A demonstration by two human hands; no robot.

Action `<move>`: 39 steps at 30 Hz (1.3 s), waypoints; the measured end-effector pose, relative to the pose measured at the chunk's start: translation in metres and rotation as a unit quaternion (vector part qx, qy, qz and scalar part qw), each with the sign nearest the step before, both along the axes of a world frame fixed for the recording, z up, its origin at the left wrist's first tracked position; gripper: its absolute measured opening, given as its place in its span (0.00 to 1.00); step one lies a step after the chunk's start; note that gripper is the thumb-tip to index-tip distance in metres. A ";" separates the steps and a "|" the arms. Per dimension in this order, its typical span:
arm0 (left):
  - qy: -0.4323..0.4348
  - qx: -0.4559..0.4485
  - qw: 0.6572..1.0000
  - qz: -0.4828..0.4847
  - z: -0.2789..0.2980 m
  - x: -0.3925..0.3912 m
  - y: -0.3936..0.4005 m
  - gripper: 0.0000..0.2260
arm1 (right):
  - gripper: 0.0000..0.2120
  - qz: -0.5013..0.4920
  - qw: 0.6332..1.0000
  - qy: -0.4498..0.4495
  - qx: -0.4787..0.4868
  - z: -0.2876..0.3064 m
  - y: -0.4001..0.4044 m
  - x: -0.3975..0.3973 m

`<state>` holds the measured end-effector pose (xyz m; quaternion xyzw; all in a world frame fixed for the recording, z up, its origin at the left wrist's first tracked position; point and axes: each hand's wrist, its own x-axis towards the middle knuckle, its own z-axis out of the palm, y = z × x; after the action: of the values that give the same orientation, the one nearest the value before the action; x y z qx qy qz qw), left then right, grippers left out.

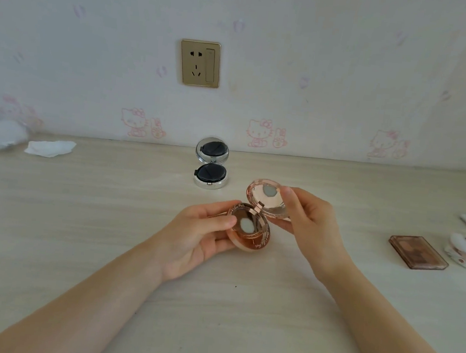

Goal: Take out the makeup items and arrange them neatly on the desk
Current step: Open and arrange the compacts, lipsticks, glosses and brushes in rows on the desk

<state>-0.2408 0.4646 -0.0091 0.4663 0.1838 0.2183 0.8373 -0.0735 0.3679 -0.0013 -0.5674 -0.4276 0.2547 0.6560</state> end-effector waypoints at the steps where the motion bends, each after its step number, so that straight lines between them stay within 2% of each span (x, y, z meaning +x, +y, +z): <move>1: -0.003 -0.006 1.000 0.004 0.000 0.000 0.000 0.18 | 0.12 0.002 1.000 0.007 -0.003 0.000 0.001 0.001; 7: -0.011 -0.013 0.999 0.037 -0.001 0.002 0.001 0.21 | 0.15 0.068 0.994 0.068 -0.055 0.006 0.009 0.009; 8: -0.007 0.010 0.999 0.052 -0.001 0.003 0.001 0.21 | 0.15 0.072 0.993 0.077 -0.060 0.009 0.012 0.011; 10: 0.039 0.126 0.987 0.096 -0.001 0.007 0.002 0.21 | 0.15 0.068 0.992 0.081 -0.075 0.018 0.020 0.015; 13: 0.137 0.318 0.924 0.160 -0.003 0.011 0.003 0.21 | 0.14 0.047 0.992 0.031 -0.116 0.032 0.033 0.022; 16: 0.179 0.404 0.884 0.155 -0.006 0.010 0.003 0.28 | 0.15 0.051 0.988 -0.016 -0.148 0.038 0.044 0.024; 18: 0.202 0.472 0.843 0.160 -0.009 0.008 0.004 0.31 | 0.15 0.061 0.985 -0.032 -0.158 0.039 0.049 0.023; 21: 0.235 0.563 0.768 0.197 -0.009 0.006 0.004 0.29 | 0.16 0.066 0.981 -0.051 -0.173 0.036 0.055 0.023; 23: 0.240 0.593 0.743 0.195 -0.010 0.008 0.004 0.26 | 0.18 0.067 0.979 -0.067 -0.183 0.032 0.058 0.022; 28: 0.235 0.624 0.724 0.175 -0.017 0.011 0.008 0.22 | 0.24 0.046 0.973 -0.107 -0.202 0.026 0.063 0.020; 39: 0.228 0.617 0.729 0.189 -0.018 0.010 0.008 0.19 | 0.16 0.048 0.969 -0.073 -0.232 0.027 0.072 0.021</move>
<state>-0.2305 0.4729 -0.0266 0.8716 0.2787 0.3247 0.2393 -0.0521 0.4403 0.0253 -0.6999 -0.4302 0.3358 0.4608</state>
